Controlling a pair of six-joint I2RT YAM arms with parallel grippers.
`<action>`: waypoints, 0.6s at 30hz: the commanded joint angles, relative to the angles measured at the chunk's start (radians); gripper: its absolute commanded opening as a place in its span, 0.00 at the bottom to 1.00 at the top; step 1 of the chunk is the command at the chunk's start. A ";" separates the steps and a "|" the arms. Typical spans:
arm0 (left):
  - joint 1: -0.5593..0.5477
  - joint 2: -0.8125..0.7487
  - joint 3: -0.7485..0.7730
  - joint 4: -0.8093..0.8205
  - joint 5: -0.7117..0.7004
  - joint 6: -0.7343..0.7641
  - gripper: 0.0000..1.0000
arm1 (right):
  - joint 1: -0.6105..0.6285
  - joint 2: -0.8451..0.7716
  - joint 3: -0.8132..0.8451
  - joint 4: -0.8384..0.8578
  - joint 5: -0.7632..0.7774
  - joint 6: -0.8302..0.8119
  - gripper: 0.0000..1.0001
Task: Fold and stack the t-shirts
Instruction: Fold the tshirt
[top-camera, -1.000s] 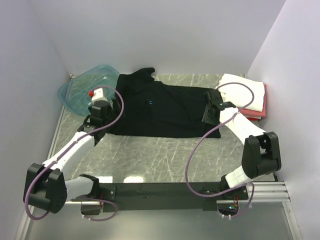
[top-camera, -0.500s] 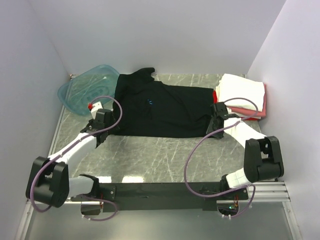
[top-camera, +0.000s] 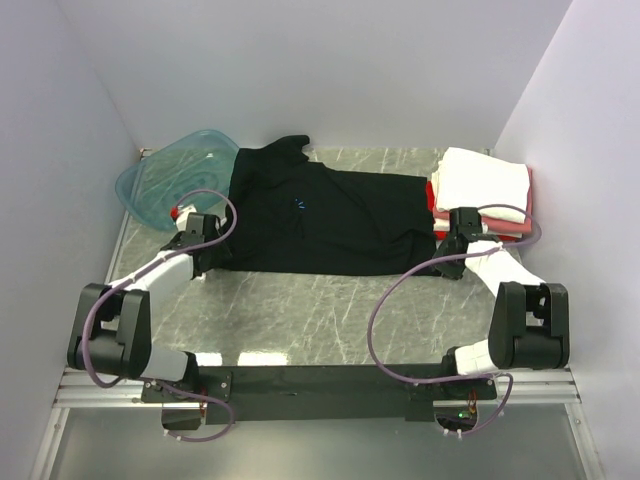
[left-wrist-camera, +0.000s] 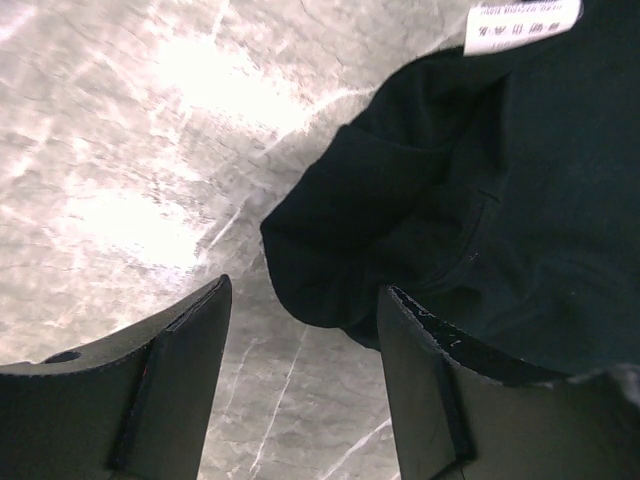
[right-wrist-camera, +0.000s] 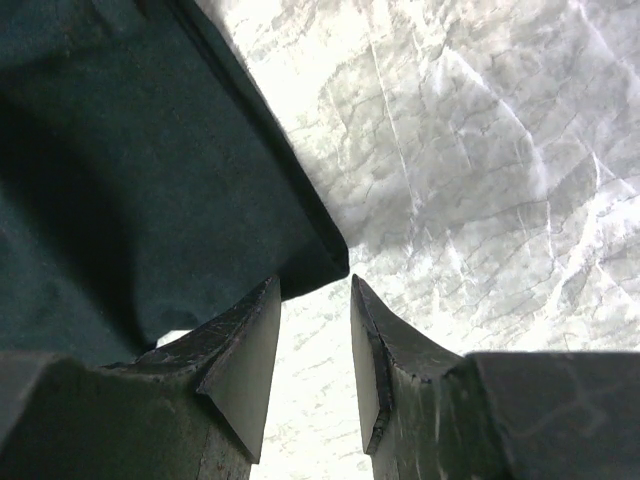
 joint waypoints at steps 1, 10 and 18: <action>0.012 0.023 0.043 0.033 0.057 0.012 0.66 | -0.028 -0.003 -0.006 0.032 -0.024 -0.009 0.42; 0.033 0.060 0.051 0.061 0.128 0.032 0.66 | -0.031 0.063 0.009 0.041 -0.038 -0.003 0.43; 0.053 0.109 0.060 0.090 0.188 0.051 0.34 | -0.031 0.087 0.008 0.046 -0.024 0.004 0.31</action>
